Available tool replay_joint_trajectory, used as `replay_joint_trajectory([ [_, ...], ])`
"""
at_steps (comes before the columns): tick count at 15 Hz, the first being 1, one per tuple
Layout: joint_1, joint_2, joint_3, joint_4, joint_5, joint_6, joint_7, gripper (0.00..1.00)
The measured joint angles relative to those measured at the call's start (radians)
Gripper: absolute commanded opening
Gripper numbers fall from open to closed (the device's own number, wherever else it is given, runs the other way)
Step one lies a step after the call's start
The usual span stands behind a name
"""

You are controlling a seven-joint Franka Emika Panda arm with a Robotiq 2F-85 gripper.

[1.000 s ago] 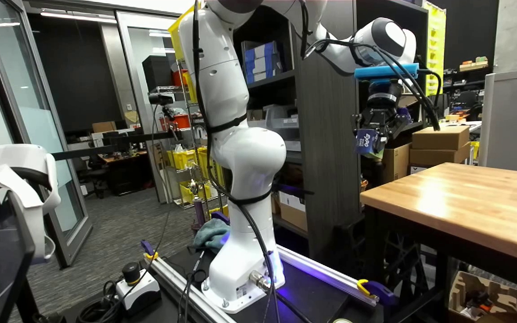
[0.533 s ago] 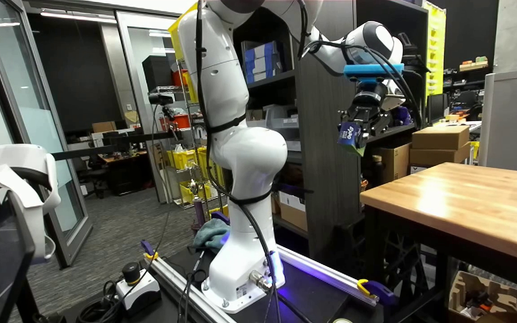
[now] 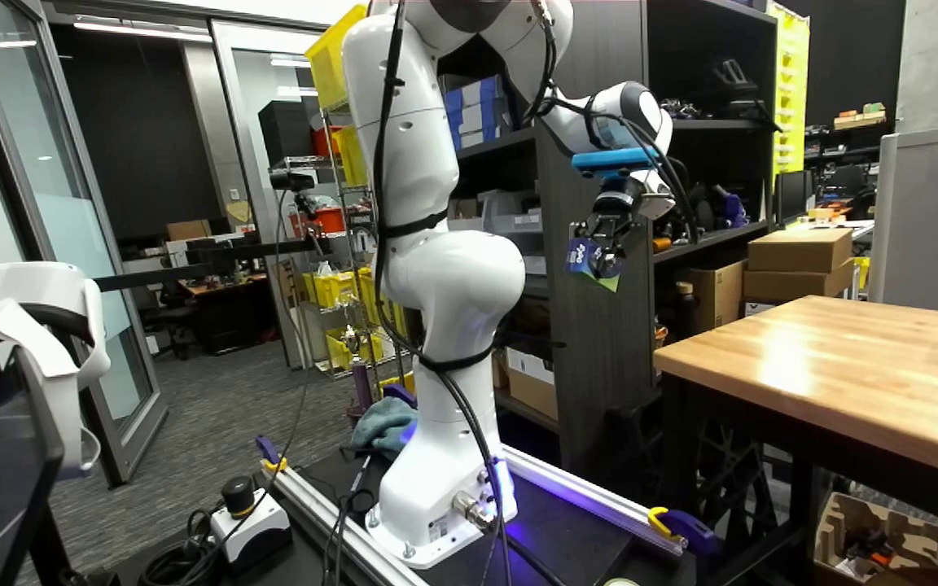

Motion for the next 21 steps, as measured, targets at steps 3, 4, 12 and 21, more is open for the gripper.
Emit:
replay_joint_trajectory([
  [3, 0.019, 0.032, 0.037, 0.011, 0.004, 0.0, 0.063, 0.13],
  [4, 0.024, 0.039, 0.045, 0.013, 0.004, 0.0, 0.077, 0.13],
  [12, 0.01, 0.014, 0.041, 0.019, -0.018, 0.0, 0.111, 0.13],
  [21, -0.096, -0.196, -0.135, -0.099, -0.048, 0.128, -0.135, 0.13],
])
